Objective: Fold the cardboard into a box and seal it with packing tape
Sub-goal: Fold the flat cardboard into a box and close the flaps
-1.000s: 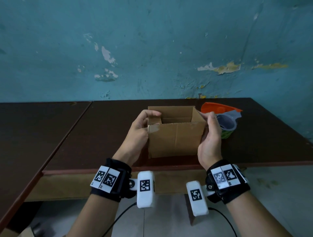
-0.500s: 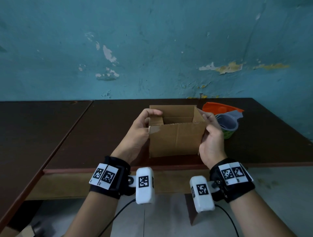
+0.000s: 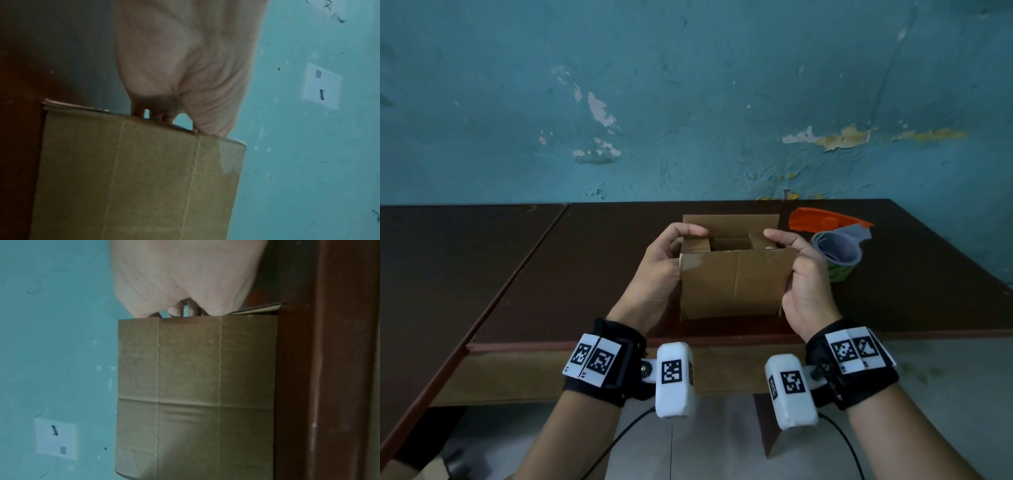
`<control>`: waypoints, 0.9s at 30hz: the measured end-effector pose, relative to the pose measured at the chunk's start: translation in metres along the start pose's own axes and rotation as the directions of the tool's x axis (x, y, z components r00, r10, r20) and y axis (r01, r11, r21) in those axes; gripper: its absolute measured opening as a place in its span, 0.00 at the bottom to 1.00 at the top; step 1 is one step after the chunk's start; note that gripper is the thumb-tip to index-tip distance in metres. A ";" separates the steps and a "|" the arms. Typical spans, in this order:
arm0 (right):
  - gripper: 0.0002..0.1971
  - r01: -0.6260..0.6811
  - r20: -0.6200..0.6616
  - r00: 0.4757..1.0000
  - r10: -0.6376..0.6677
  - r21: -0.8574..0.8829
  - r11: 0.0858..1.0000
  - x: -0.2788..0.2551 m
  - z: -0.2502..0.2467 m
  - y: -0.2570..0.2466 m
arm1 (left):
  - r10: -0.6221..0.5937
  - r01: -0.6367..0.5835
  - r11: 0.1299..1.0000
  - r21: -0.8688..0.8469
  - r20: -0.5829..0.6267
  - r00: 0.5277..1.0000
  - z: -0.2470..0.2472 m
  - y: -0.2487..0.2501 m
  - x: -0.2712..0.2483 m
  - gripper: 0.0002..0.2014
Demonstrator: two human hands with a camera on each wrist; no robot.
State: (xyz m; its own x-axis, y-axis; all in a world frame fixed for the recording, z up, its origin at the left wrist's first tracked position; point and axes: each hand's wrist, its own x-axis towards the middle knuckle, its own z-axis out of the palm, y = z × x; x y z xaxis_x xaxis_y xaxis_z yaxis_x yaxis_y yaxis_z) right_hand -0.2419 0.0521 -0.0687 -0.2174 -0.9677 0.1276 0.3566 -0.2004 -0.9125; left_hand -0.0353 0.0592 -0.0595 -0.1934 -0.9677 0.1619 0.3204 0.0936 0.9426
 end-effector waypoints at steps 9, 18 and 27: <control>0.26 0.003 -0.017 1.000 -0.004 -0.027 1.000 0.002 -0.002 -0.002 | 0.036 -0.036 0.999 -0.008 -0.067 0.997 0.001 -0.006 -0.001 0.13; 0.26 0.007 -0.003 1.000 -0.007 -0.026 1.000 0.001 -0.003 -0.002 | 0.165 -0.168 0.986 0.000 -0.185 0.969 0.000 -0.005 0.000 0.11; 0.26 -0.029 -0.082 0.996 0.030 0.022 0.999 0.005 0.002 -0.001 | 0.198 -0.192 0.980 0.051 -0.142 0.970 0.009 -0.001 -0.005 0.37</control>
State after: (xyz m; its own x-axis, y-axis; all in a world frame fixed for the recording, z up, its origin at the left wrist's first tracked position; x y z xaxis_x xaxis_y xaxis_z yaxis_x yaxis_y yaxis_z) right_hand -0.2419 0.0469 -0.0663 -0.2805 -0.9575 0.0672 0.3826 -0.1758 -0.9071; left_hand -0.0434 0.0664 -0.0590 0.0072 -0.9533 0.3020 0.3035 0.2898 0.9077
